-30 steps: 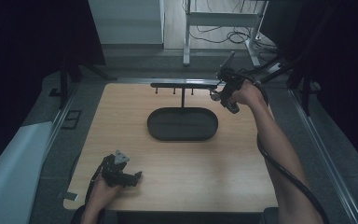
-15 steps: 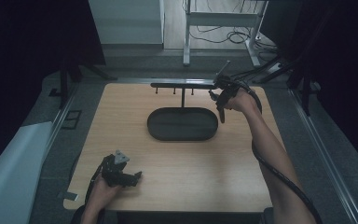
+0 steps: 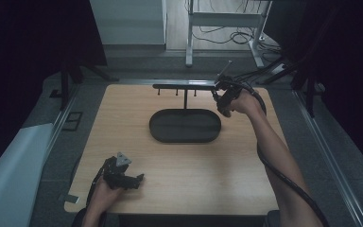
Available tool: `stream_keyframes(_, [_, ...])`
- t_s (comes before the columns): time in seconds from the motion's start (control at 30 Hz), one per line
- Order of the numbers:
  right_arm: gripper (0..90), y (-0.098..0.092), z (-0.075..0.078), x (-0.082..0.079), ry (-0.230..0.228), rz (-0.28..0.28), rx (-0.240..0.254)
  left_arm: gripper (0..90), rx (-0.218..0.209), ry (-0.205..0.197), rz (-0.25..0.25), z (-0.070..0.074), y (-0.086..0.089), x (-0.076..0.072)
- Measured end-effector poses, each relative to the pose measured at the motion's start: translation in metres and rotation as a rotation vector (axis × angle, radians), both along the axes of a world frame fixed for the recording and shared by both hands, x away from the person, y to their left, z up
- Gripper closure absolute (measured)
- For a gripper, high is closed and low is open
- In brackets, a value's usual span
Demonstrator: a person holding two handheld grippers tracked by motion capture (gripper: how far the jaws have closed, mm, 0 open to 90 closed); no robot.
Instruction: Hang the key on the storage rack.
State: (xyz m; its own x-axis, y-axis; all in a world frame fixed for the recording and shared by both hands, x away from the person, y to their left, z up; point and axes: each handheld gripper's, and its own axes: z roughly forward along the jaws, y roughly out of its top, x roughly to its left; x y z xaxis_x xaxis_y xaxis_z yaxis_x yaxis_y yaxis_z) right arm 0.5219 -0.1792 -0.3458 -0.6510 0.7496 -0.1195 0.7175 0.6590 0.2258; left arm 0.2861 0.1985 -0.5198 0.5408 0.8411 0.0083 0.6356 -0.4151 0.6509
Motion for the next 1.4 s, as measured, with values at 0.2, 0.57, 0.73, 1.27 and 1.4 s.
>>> stream_keyframes(0.2, [25.0, -0.002, -0.002, -0.005, -0.001, 0.019, 0.004, 0.0, 0.001, -0.001, 0.000, 0.000, 0.000, 0.000])
stream_keyframes(0.57, [14.4, 0.001, -0.005, -0.018, -0.016, 0.075, 0.002, 0.0, 0.006, -0.004, 0.003, 0.000, -0.001, 0.000])
stream_keyframes(0.73, [13.4, 0.000, -0.008, -0.025, -0.021, 0.084, 0.008, 0.0, 0.006, -0.006, 0.003, 0.000, -0.002, 0.000])
stream_keyframes(1.27, [12.4, 0.000, -0.017, -0.052, -0.039, 0.146, 0.065, 0.0, 0.009, -0.005, -0.001, 0.000, -0.003, 0.000])
stream_keyframes(1.4, [12.1, -0.004, -0.020, -0.059, -0.040, 0.150, 0.078, 0.0, 0.006, -0.007, 0.001, 0.000, -0.003, 0.000])
